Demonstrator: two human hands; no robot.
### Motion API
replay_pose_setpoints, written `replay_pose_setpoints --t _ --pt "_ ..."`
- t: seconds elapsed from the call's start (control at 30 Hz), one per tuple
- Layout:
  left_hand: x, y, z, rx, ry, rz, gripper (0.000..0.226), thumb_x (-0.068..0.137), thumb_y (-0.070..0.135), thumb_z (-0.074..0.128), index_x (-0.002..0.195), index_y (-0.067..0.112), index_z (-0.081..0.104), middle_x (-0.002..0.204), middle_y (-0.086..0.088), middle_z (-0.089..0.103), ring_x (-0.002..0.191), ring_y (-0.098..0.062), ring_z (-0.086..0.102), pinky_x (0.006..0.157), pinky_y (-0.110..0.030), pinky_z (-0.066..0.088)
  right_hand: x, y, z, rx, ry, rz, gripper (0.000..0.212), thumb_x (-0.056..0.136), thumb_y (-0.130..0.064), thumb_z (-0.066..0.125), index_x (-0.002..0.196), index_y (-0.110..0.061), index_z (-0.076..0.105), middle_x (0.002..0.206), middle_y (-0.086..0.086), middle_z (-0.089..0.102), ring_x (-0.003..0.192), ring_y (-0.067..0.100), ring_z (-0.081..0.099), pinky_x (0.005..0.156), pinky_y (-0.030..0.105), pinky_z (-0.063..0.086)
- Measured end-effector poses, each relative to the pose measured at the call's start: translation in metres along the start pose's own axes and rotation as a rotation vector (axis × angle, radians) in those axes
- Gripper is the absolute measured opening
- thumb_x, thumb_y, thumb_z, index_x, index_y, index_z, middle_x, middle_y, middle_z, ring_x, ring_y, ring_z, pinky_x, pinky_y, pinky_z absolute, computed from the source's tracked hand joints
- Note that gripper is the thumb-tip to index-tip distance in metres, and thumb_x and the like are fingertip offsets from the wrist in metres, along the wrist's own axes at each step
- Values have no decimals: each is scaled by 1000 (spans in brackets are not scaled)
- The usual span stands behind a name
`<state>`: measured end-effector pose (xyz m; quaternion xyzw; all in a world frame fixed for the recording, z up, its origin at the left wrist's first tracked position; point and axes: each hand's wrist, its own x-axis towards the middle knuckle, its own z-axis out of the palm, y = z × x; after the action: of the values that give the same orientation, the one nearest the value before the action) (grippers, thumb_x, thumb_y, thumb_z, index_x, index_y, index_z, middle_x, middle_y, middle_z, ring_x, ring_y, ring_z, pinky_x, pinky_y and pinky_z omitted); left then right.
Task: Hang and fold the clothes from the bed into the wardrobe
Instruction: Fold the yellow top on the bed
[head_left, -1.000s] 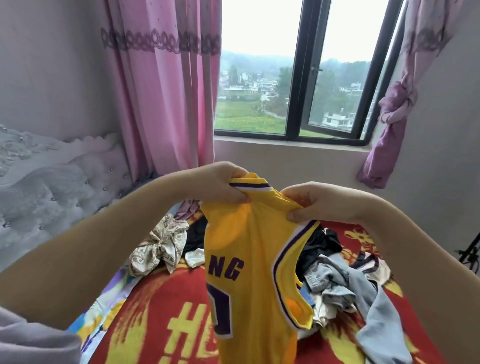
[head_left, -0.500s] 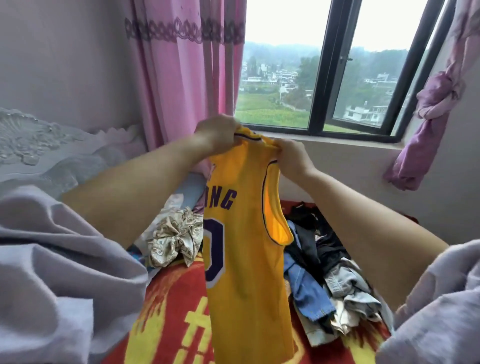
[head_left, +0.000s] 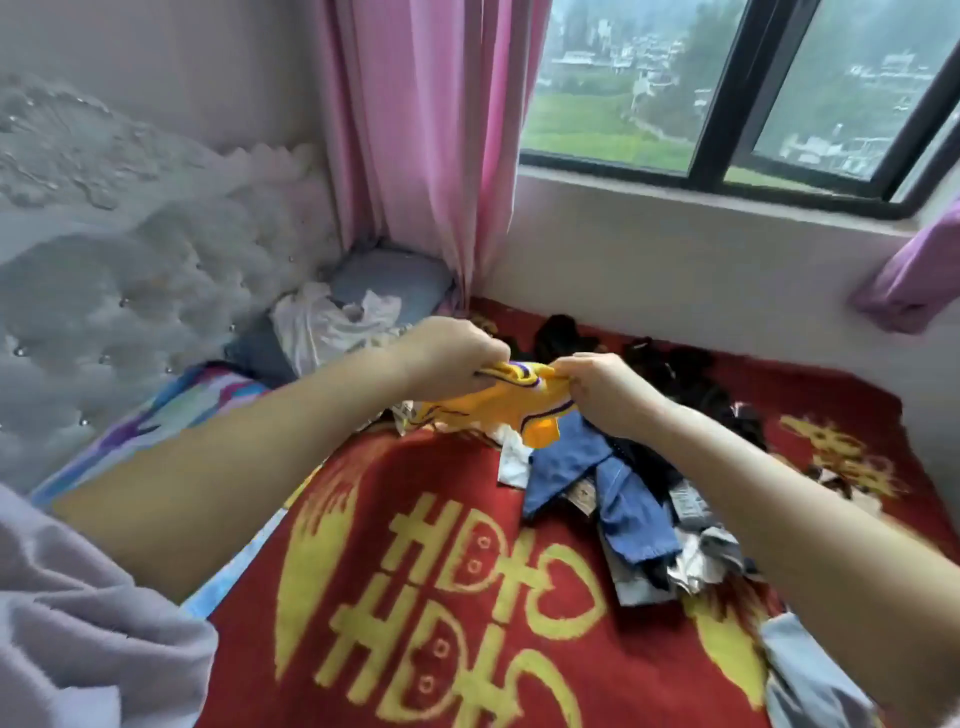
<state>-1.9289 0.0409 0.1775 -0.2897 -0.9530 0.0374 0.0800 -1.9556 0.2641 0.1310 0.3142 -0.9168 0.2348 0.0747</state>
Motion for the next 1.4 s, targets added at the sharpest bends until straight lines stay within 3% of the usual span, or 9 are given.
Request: replay_pose_setpoints --t 0.17,0.33,0.67,0.8,0.93,1.07,1.17,1.27,1.4 --pt "-68 78 201 -219 -501 -2 20 96 24 44 110 13 54 115 -8 56 108 -30 55 73 -35 40 -119 56 189 16 -503 102 32 77 6 52 101 -11 66 93 9 61 84 31 59 74 41 48" --pt "-164 163 355 -368 -800 -74 24 95 15 43 116 9 53 121 -11 51 113 -31 52 77 -40 42 -240 62 324 35 -834 153 48 83 3 46 124 -21 58 118 3 58 110 27 58 89 38 47" --pt "-237 237 420 -808 -1208 -79 24 91 11 47 113 4 54 118 -19 58 107 -35 54 82 -38 42 -334 40 375 85 -1325 172 44 86 1 40 122 -18 58 116 11 62 107 34 58 82 36 48" --pt "-208 181 432 -914 -1176 -290 30 89 18 55 117 6 56 110 -12 60 108 -30 57 78 -29 41 -273 56 366 225 -1162 390 33 88 -7 46 118 -14 58 115 12 63 107 31 58 78 31 41" --pt "-166 115 460 -898 -893 -570 26 86 16 60 111 11 59 103 -11 63 101 -27 61 67 -26 37 -207 82 382 284 -822 560 35 95 -12 47 129 -15 52 124 9 59 112 27 56 86 33 43" --pt "-145 93 504 -716 -726 -701 50 88 27 62 132 13 43 128 -12 54 116 -29 52 89 -37 44 -182 97 423 188 -586 629 36 98 -21 50 133 -18 47 129 7 54 112 27 55 81 38 48" --pt "-158 111 513 -405 -553 -614 73 90 45 55 150 16 23 149 -12 33 137 -29 33 110 -47 30 -191 97 434 -36 -390 437 50 85 -15 65 133 -12 50 129 17 53 116 38 54 84 47 50" --pt "-194 153 502 -358 -387 -387 81 82 57 42 147 12 27 151 -17 33 140 -29 30 108 -58 31 -227 86 428 -166 -545 80 77 69 -36 75 138 -19 44 144 16 45 134 37 41 100 59 40" --pt "-249 193 508 -376 -707 -217 115 72 60 63 150 12 -6 157 -23 -4 147 -35 2 114 -60 14 -275 88 425 -339 -993 -45 111 46 -54 84 144 -28 39 150 16 38 131 42 43 98 76 26"
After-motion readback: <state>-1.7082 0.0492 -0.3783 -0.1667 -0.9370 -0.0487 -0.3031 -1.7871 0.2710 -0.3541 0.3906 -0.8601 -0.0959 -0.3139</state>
